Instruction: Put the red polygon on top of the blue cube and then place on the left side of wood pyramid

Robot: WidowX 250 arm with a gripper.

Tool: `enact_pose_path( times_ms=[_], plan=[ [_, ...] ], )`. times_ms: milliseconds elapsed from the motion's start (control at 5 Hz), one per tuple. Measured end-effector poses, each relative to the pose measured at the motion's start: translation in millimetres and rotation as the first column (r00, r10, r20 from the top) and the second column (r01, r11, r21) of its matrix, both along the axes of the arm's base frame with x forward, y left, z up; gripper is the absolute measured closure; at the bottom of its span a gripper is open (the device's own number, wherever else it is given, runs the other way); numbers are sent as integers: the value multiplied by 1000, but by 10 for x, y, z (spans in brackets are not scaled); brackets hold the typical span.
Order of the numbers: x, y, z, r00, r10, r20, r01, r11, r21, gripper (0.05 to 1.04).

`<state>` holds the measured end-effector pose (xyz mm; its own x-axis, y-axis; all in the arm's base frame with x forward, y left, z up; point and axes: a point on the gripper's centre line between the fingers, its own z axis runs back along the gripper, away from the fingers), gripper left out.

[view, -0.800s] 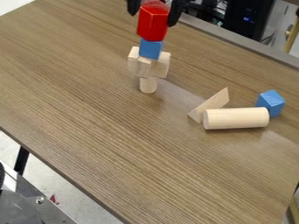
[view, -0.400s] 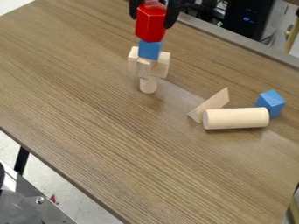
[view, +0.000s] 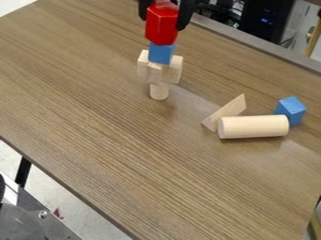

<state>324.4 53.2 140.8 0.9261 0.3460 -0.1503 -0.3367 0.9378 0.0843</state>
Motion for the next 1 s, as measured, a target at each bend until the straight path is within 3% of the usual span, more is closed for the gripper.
enact_pose_path(
  times_ms=[400,600,1000],
  plan=[
    [3,-2,93,999,-27,43,27,1000,4,333],
    [29,-33,198,994,-55,97,53,998,20,333],
    [20,-170,298,982,-117,151,116,993,14,333]
  ],
)
